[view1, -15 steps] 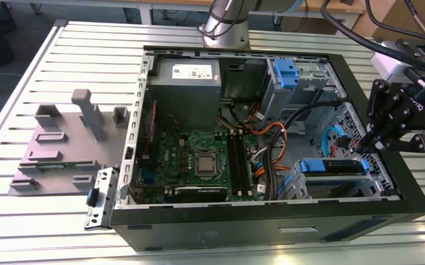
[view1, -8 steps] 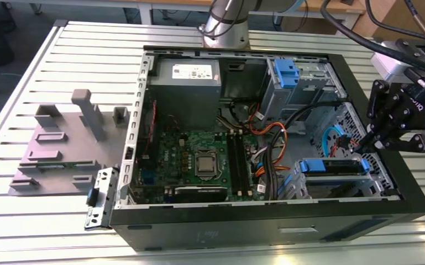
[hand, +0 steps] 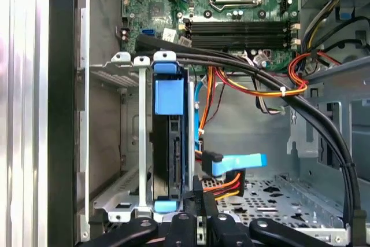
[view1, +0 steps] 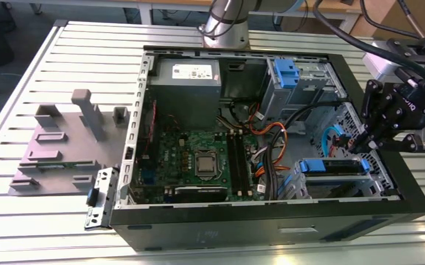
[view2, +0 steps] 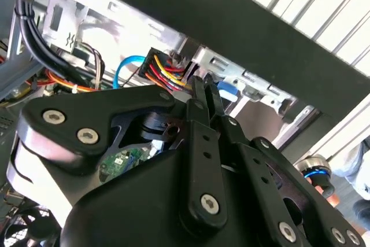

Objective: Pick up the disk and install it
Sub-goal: 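Insert the first disk wire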

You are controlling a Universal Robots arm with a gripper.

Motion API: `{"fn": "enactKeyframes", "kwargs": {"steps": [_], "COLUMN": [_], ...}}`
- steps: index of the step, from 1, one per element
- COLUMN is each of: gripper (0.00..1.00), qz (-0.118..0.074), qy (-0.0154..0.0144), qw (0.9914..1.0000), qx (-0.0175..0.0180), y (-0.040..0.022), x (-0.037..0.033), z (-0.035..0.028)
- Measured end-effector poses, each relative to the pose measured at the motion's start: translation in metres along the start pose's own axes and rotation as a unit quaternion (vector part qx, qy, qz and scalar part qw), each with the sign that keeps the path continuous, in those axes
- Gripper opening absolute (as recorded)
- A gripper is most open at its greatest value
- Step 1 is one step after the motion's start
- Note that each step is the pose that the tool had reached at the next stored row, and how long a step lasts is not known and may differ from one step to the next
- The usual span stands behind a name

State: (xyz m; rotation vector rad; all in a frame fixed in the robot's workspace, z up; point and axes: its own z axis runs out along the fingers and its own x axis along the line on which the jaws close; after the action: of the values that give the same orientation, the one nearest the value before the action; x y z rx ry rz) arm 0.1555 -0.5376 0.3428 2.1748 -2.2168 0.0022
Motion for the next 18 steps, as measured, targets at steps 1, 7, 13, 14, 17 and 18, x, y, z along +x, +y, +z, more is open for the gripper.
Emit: {"fn": "enactKeyframes", "kwargs": {"steps": [1,7,13,14,17,18], "gripper": [0.16,0.16,0.16,0.16,0.16,0.16], "qz": [0.000,0.000,0.000,0.000,0.000,0.000], "qy": [0.0001,0.0001,0.0000,0.0001,0.0001,0.0001], "qw": [1.00000,1.00000,1.00000,1.00000,1.00000,1.00000], "qx": [0.0001,0.0002,0.0002,0.0002,0.0002,0.0002], "y": [0.0014,0.0062,0.0062,0.0062,0.0061,0.0061], "x": [0.0000,0.0010,0.0064,0.0073,0.0098,0.0106], "z": [0.0000,0.0001,0.0005,0.0005,0.0008,0.0010]}}
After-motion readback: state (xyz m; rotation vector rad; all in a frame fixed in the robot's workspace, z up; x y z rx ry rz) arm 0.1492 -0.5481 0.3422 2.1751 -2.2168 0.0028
